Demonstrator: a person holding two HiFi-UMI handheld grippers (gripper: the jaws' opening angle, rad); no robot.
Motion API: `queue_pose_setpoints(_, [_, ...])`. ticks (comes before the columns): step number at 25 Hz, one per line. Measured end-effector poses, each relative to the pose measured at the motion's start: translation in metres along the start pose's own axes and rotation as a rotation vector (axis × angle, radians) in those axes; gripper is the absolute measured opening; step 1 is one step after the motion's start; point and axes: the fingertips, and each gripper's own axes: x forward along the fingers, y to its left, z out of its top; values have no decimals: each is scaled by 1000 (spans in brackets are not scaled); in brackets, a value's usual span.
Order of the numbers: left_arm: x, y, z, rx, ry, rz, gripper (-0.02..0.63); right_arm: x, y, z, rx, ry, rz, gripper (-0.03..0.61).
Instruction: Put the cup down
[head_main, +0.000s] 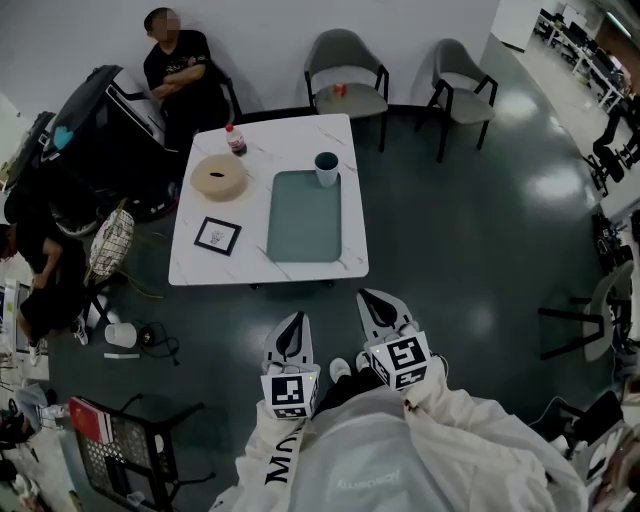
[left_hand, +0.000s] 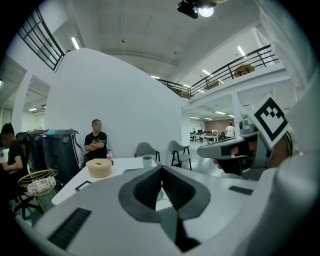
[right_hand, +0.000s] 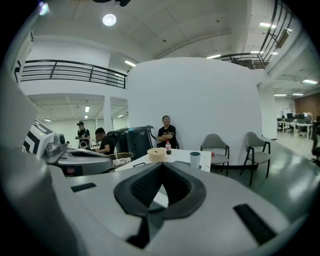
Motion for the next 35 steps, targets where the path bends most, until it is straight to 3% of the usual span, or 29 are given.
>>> queue_pose_setpoints(11, [26, -16, 37, 25, -53, 43, 11, 7, -22, 16, 9, 12, 79, 6])
queue_pose_setpoints(35, [42, -34, 43, 45, -38, 45, 11, 4, -31, 16, -7, 1, 143, 6])
